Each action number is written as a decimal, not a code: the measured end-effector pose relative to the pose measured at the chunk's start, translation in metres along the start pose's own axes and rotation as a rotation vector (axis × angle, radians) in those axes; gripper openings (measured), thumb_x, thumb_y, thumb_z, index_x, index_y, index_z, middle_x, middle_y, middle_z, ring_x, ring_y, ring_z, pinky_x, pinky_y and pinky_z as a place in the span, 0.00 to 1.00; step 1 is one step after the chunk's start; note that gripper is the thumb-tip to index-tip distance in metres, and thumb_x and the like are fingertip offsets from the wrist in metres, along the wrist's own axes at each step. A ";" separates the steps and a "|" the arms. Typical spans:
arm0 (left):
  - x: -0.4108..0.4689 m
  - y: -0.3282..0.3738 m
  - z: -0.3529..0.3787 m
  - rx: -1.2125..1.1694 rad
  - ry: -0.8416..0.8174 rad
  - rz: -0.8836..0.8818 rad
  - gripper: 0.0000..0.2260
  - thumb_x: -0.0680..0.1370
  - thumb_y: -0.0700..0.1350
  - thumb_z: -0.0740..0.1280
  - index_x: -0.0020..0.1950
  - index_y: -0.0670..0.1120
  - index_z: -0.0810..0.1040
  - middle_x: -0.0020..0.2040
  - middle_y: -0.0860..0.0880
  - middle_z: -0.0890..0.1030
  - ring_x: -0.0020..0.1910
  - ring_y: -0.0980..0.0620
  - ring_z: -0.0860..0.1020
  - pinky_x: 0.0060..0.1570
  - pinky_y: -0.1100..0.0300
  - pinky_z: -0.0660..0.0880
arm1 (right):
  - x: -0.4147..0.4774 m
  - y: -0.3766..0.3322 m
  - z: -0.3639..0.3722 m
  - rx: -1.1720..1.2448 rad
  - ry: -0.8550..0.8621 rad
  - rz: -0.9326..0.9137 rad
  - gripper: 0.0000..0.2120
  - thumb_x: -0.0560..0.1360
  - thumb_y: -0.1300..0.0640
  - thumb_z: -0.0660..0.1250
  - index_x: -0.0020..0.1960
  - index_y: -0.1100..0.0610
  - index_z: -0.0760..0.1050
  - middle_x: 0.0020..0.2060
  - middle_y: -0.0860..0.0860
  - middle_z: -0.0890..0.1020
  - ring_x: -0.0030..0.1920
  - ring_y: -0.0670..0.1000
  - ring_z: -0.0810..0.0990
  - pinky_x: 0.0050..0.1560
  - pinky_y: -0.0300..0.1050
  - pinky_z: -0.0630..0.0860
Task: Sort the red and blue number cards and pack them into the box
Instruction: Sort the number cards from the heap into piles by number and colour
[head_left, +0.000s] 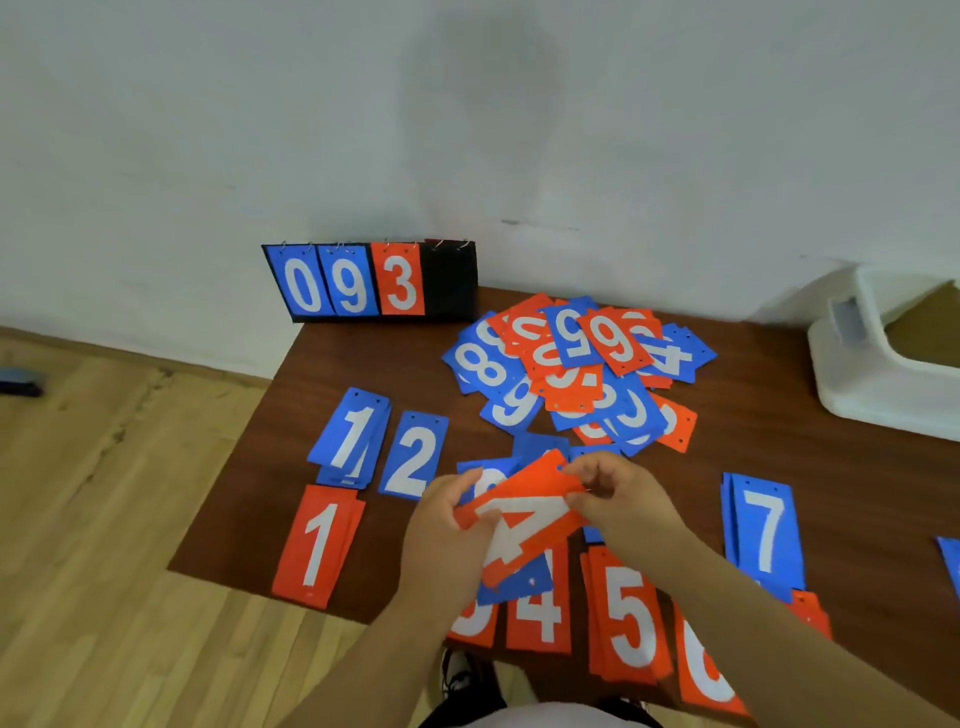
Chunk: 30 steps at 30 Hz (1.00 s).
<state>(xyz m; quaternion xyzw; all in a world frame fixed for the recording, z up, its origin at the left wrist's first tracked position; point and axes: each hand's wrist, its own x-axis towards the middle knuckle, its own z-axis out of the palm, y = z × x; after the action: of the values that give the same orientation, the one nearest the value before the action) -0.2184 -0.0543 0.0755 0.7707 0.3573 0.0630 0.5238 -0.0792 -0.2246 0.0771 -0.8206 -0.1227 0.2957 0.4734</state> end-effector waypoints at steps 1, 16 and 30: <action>0.000 -0.006 -0.006 0.015 0.018 0.004 0.17 0.79 0.47 0.72 0.66 0.60 0.76 0.60 0.63 0.74 0.58 0.65 0.74 0.49 0.76 0.68 | 0.001 0.002 0.004 -0.008 0.016 0.026 0.10 0.77 0.62 0.72 0.50 0.47 0.81 0.46 0.46 0.85 0.46 0.48 0.85 0.51 0.49 0.84; 0.007 -0.062 -0.072 -0.052 0.004 -0.138 0.14 0.82 0.40 0.67 0.61 0.59 0.77 0.57 0.58 0.78 0.54 0.60 0.78 0.37 0.73 0.76 | 0.004 0.054 0.041 -0.545 -0.163 0.080 0.12 0.78 0.54 0.71 0.59 0.44 0.77 0.55 0.43 0.78 0.58 0.46 0.77 0.49 0.35 0.76; 0.003 -0.034 -0.053 -0.161 -0.222 -0.069 0.13 0.80 0.38 0.69 0.59 0.55 0.80 0.54 0.61 0.82 0.52 0.67 0.79 0.39 0.72 0.77 | -0.027 -0.031 0.069 -0.054 -0.126 0.051 0.07 0.78 0.55 0.72 0.51 0.44 0.77 0.49 0.42 0.81 0.39 0.43 0.78 0.32 0.32 0.74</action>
<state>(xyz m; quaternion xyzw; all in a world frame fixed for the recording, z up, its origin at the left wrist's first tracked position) -0.2579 -0.0054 0.0692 0.7157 0.3173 -0.0124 0.6220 -0.1396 -0.1721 0.0874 -0.8158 -0.1392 0.3554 0.4345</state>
